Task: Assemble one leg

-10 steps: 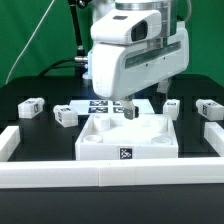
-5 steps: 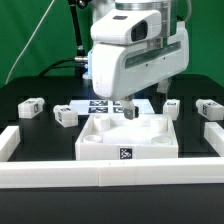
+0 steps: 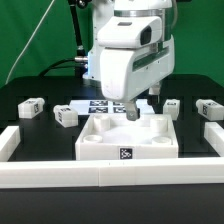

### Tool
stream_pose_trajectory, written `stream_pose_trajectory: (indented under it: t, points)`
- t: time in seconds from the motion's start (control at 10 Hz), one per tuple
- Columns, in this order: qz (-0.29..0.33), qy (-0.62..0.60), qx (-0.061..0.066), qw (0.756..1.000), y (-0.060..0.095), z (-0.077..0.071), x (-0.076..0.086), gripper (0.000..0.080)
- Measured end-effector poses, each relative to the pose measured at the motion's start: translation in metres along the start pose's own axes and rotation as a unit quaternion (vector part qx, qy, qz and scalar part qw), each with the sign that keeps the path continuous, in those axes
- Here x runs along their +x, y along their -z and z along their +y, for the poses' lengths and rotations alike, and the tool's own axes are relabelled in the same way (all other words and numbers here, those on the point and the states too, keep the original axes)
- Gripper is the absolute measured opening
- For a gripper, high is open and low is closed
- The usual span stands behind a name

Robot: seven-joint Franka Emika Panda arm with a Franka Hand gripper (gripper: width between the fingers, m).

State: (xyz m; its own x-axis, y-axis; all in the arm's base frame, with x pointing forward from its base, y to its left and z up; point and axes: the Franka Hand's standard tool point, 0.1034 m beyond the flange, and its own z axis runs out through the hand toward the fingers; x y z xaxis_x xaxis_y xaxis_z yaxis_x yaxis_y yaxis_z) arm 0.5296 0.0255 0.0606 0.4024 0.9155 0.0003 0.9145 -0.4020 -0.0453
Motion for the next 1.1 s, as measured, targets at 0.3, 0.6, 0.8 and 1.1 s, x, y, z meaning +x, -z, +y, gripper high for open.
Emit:
stream_pose_trajectory:
  t: [0.3,0.6,0.8,1.1]
  points:
    - [-0.013,0.035,0.003,0.999,-0.003,-0.005,0.001,0.0650]
    - [-0.013,0.036,0.002,0.999,-0.003,-0.005,0.000,0.0650]
    - [-0.003,0.110,-0.014,0.994,-0.011,-0.020,-0.006,0.0650]
    - [-0.026,0.197,-0.017,0.980,-0.025,-0.042,0.001,0.0650]
